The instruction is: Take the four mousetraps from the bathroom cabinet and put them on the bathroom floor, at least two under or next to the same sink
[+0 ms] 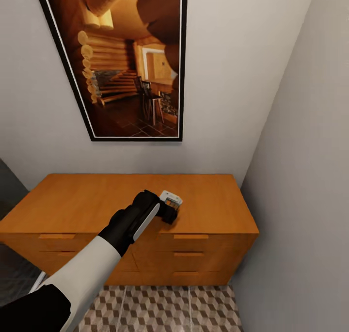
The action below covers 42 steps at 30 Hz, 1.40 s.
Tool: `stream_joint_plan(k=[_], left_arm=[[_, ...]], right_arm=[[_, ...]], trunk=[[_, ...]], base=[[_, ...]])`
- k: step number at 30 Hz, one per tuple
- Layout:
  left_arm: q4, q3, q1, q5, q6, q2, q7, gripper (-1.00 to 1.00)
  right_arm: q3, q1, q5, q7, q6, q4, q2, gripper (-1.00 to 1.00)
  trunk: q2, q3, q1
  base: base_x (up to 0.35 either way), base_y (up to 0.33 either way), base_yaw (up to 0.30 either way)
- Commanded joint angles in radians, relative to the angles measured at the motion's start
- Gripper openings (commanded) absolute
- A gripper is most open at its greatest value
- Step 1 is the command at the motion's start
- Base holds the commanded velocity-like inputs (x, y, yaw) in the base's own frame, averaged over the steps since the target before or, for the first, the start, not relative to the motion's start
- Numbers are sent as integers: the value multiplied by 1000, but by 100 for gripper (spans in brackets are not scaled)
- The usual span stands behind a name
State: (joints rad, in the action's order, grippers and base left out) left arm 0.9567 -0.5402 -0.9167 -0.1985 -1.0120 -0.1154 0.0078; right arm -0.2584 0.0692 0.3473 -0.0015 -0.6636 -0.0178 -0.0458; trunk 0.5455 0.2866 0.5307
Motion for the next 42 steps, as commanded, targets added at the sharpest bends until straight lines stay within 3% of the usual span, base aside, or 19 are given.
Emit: stream_joint_plan(k=[1,34,40,42], left_arm=[[-6,-1,2,-1,-3,0,3,-100],[-78,-1,7,-1,1,-1,3,-100],[-148,-1,7,-1,3,0,2,-100],[-219,-1,7,-1,5,0,0,-100]], right_arm=[[-9,1,10,-2,-4,1,0,-100],[-9,0,10,-2,-4,1,0,-100],[-9,1,10,-2,-4,1,1,-100],[-9,1,10,-2,-4,1,1,-100]], trunk=[[2,2,0],[2,2,0],[2,2,0],[2,2,0]], base=[[-279,184,0],[-279,182,0],[-279,165,0],[-282,156,0]])
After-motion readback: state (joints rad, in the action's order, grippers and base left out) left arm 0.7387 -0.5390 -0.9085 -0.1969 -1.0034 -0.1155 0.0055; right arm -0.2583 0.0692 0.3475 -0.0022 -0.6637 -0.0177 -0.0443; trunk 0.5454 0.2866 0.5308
